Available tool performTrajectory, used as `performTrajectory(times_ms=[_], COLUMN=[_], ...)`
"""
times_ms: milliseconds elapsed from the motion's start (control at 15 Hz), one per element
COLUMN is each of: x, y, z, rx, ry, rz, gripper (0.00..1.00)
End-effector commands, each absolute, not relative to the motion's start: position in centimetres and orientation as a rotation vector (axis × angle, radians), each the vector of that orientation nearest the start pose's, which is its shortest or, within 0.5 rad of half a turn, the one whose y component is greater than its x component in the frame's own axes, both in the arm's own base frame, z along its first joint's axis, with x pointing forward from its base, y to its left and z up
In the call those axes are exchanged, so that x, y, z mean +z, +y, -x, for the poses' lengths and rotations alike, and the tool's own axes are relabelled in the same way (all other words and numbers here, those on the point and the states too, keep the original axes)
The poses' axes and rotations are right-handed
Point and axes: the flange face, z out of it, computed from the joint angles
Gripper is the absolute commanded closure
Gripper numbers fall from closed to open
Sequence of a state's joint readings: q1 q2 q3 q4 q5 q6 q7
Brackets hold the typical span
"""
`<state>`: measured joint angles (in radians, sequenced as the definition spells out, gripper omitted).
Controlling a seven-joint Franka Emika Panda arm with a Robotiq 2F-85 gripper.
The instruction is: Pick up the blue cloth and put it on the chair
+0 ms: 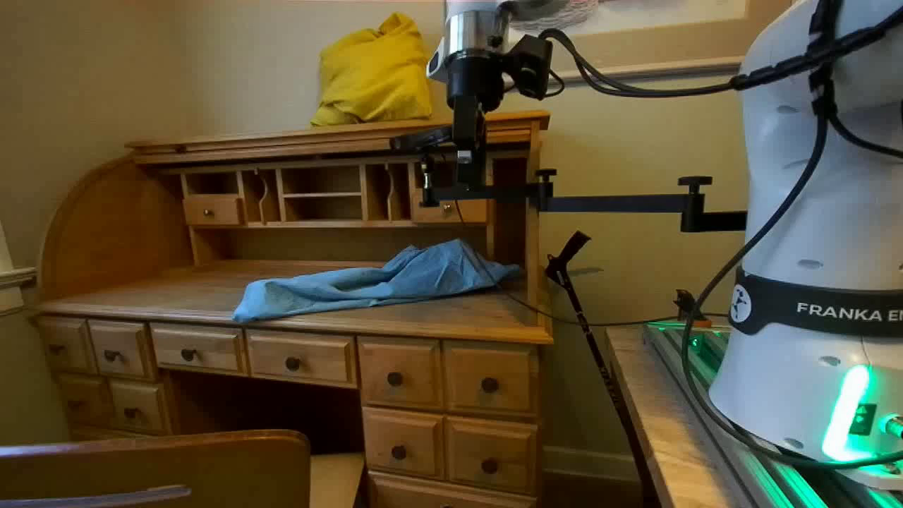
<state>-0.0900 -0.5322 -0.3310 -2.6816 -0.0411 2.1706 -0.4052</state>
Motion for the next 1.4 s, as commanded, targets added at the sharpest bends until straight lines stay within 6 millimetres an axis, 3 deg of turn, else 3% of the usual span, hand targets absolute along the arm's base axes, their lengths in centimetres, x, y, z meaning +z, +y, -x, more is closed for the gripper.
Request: performTrajectory(times_ms=[0, 333, 533, 733, 1000, 1333], x=[39.2, 39.2, 39.5, 39.3, 38.4, 36.6], y=[-14.7, -14.7, -14.2, -12.5, -11.2, -12.0], z=[-33.9, -33.9, -35.3, -39.3, -44.2, -48.8], rx=[-0.074, -0.074, -0.102, -0.136, -0.196, -0.332], ry=[-0.076, -0.076, -0.147, -0.390, -0.591, -0.486], rz=[3.017, 3.017, 3.038, 3.091, 3.109, 3.145], gripper=[0.00, 0.00, 0.00, 0.00, 0.00, 0.00])
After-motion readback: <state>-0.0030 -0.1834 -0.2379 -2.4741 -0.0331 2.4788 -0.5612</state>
